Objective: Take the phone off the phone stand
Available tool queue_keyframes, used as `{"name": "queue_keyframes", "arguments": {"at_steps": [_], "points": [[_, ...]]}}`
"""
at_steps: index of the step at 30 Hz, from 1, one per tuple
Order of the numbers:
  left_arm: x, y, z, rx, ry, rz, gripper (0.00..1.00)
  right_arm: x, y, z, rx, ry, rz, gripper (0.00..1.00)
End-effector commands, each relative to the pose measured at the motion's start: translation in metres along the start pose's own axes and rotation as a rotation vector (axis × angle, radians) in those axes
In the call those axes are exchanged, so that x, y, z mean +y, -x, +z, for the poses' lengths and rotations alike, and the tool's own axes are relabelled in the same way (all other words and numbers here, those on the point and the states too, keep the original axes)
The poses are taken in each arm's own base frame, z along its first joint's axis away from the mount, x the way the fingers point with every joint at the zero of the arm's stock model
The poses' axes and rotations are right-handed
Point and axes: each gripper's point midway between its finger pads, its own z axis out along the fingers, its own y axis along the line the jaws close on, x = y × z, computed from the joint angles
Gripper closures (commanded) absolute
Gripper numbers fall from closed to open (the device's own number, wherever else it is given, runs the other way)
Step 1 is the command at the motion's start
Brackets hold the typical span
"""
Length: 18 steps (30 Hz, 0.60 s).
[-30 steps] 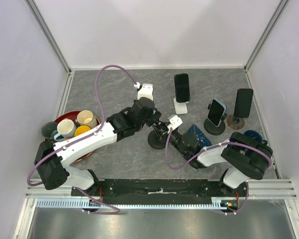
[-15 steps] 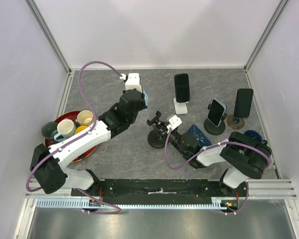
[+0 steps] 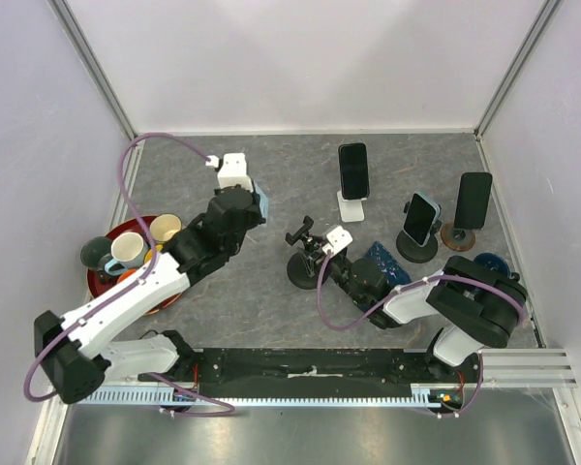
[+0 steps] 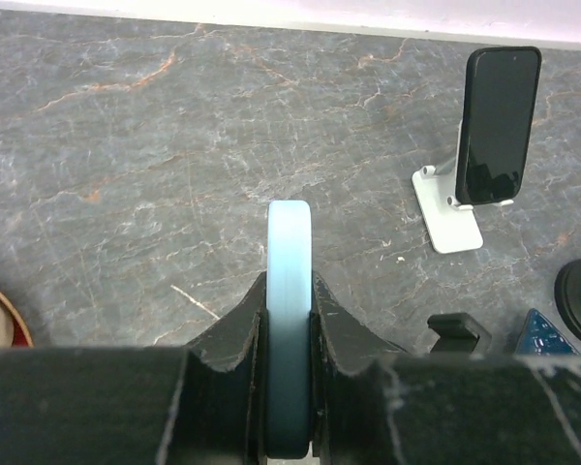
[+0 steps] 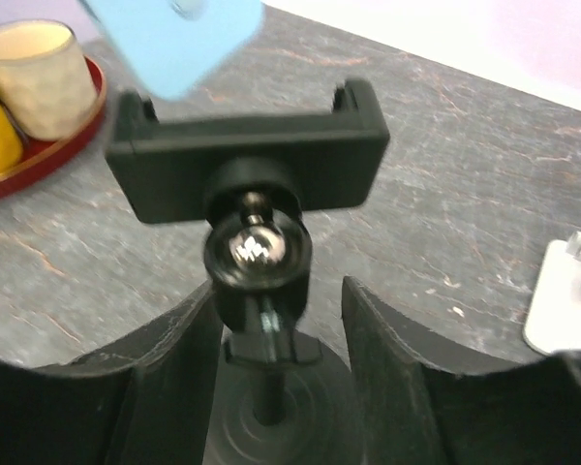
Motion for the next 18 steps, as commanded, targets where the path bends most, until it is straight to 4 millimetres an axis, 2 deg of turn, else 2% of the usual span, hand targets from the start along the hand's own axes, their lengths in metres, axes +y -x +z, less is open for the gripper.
{"name": "queue_keyframes", "arguments": {"at_steps": [1, 2, 3, 5, 6, 8, 10, 11, 12, 13, 14, 15, 17, 18], "points": [[0.013, 0.025, -0.024, -0.072, 0.005, -0.13, 0.98, -0.006, -0.013, -0.009, 0.046, -0.009, -0.036, 0.38], [0.014, 0.029, -0.03, -0.079, -0.004, -0.143, 0.98, -0.007, -0.014, -0.012, 0.047, -0.008, -0.035, 0.34], [0.015, 0.031, -0.033, -0.08, -0.009, -0.148, 0.98, -0.005, -0.008, -0.013, 0.032, 0.001, -0.031, 0.26], [0.015, 0.034, -0.04, -0.08, -0.025, -0.159, 0.98, -0.005, -0.006, -0.015, 0.032, 0.009, -0.033, 0.18], [0.016, 0.036, -0.042, -0.085, -0.029, -0.168, 0.98, -0.004, 0.002, -0.016, 0.016, 0.013, -0.029, 0.1], [0.017, 0.036, -0.046, -0.083, -0.034, -0.175, 0.98, -0.005, 0.004, -0.019, 0.035, 0.013, -0.034, 0.02], [0.018, 0.041, -0.051, -0.091, -0.044, -0.189, 0.98, -0.007, 0.02, -0.022, 0.013, 0.005, -0.018, 0.02], [0.017, 0.041, -0.053, -0.085, -0.051, -0.193, 0.98, -0.008, 0.014, -0.027, 0.05, -0.002, -0.008, 0.02], [0.017, 0.043, -0.056, -0.084, -0.056, -0.201, 0.98, -0.01, 0.028, -0.031, 0.024, -0.006, 0.005, 0.02], [0.017, 0.044, -0.057, -0.079, -0.059, -0.207, 0.98, -0.011, 0.032, -0.035, 0.028, -0.01, 0.006, 0.02], [0.016, 0.044, -0.058, -0.074, -0.061, -0.226, 0.98, -0.013, 0.024, -0.041, 0.079, -0.011, -0.008, 0.02], [0.016, 0.044, -0.06, -0.066, -0.064, -0.232, 0.98, -0.012, 0.044, -0.046, 0.041, -0.004, 0.002, 0.02], [0.01, 0.043, -0.062, -0.05, -0.09, -0.254, 0.98, -0.008, 0.049, -0.054, 0.083, 0.026, -0.027, 0.01], [0.007, 0.043, -0.062, -0.045, -0.103, -0.263, 0.98, -0.008, 0.068, -0.059, 0.051, 0.037, -0.049, 0.02]]}}
